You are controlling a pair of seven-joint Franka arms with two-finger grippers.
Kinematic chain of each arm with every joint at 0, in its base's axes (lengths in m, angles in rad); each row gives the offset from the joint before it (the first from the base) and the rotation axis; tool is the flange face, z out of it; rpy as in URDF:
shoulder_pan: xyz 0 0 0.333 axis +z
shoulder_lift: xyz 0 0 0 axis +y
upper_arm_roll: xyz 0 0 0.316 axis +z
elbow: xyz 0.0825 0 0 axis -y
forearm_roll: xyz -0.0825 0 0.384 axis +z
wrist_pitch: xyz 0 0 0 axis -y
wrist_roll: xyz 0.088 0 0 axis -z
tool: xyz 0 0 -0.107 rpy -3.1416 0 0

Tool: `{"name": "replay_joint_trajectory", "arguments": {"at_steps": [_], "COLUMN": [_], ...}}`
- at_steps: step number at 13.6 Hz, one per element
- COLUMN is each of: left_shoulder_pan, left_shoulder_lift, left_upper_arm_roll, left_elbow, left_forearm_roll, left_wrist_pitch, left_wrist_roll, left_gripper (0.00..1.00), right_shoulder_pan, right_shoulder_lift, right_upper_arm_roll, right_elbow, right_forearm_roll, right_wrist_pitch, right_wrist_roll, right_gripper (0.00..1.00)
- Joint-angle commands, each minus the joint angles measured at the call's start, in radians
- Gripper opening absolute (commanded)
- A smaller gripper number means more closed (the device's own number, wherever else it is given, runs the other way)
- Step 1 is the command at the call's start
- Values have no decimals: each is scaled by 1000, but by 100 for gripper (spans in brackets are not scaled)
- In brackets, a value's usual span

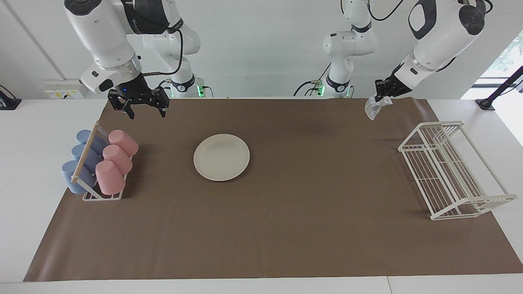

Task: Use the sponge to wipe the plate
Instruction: 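Place the scrubber into the wire rack with the left gripper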

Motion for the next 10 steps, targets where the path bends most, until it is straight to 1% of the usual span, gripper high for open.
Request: {"name": "replay_joint_trajectory", "arguments": {"at_steps": [1,3,4,5,6,8,10], "left_shoulder_pan": [-52,-62,-60,-59,-60,-60,-59], "left_shoulder_lift": [54,55,55,55,55,98,130], "left_upper_arm_roll": [-30,-35,-55,-58,-58,-60,-58], "left_elbow": [105,111,111,111,108,105,100], "left_forearm_roll": [222,361,438,493,550,702,796], "left_wrist_pitch": [-57,-64,-63,-58,-55,-43,1], "left_wrist_roll": [-76,-79,-79,-81,-82,-87,-87], "left_gripper": [0,0,0,0,0,0,0], "right_shoulder_pan": [-11,-14,-8,-3,-3,-17,-28], "right_shoulder_lift": [20,25,41,58,60,65,65], "right_upper_arm_roll": [6,6,5,3,2,2,-3], "right_elbow": [31,55,96,112,112,114,114], "right_forearm_roll": [-5,-1,-12,-18,-20,-14,-8], "right_wrist_pitch": [-25,-32,-78,-110,-115,-97,-83], "right_wrist_roll": [-9,-12,-12,-9,-6,-6,-4], "right_gripper": [100,100,100,100,100,100,100]}}
